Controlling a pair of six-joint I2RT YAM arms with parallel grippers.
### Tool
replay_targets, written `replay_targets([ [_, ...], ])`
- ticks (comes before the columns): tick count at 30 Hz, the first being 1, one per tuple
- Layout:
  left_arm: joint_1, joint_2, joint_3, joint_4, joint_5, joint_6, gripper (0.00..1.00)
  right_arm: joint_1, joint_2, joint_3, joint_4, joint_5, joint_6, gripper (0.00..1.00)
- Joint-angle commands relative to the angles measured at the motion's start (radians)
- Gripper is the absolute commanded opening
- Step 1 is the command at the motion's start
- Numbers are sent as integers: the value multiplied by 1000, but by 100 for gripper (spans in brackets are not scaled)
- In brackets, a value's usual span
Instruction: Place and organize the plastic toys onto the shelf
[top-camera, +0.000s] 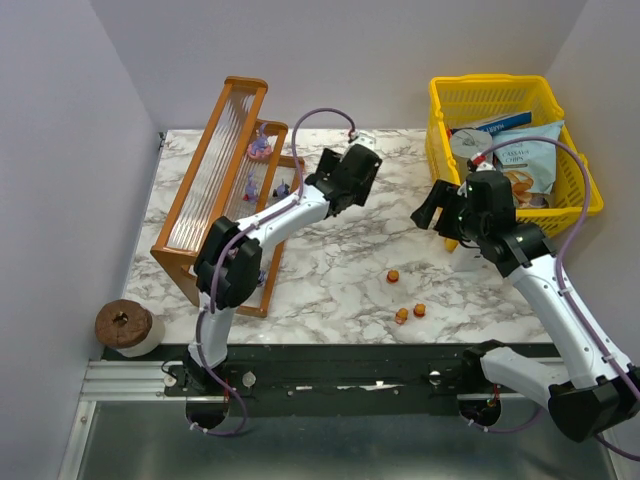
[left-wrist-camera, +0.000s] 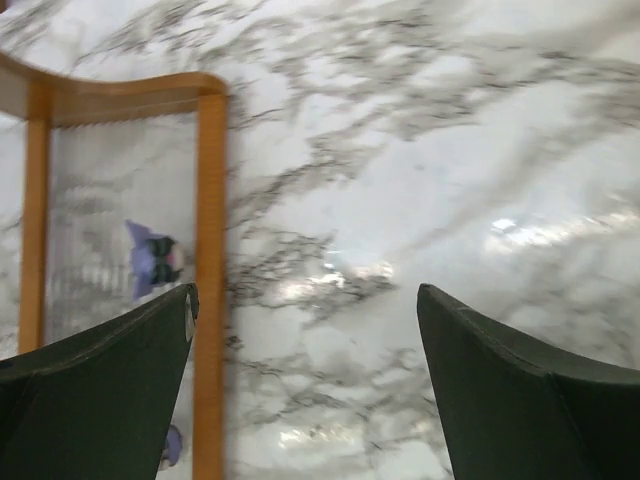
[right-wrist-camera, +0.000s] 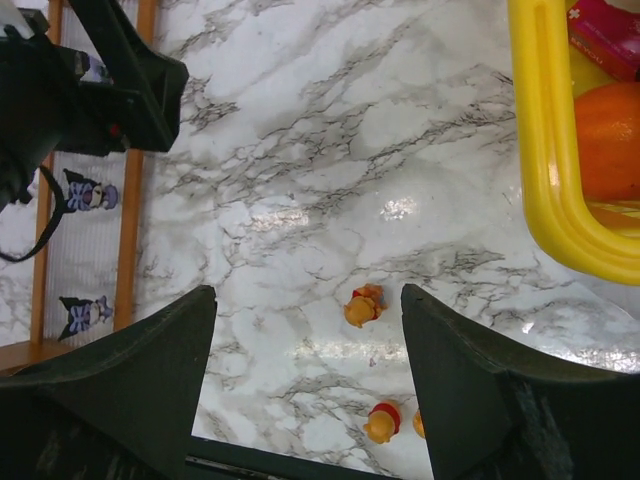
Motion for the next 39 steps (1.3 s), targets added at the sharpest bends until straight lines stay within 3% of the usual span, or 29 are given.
replay_targets([
  [1, -77, -92, -24, -7, 288, 86, 99, -5, -13, -19, -30, 58, 3, 83],
  [2, -88, -114, -42, 23, 394, 105, 99, -5, -14, -19, -34, 66, 3, 85],
  [8, -158, -260, -308, 198, 620, 64, 97, -7, -16, 42, -94, 177, -3, 95],
  [17, -207, -159, -225, -77, 688, -225, 82, -16, -25, 125, -195, 285, 41, 95],
  [21, -244, -138, -179, -170, 596, -330, 82, -22, -22, 144, -257, 319, 85, 95],
  [28, -298, -172, -251, -130, 467, -607, 81, -24, -46, 155, -370, 310, 165, 94],
  [39, -350, -51, -155, -150, 337, -910, 75, -25, -174, 112, -372, 250, 107, 94],
])
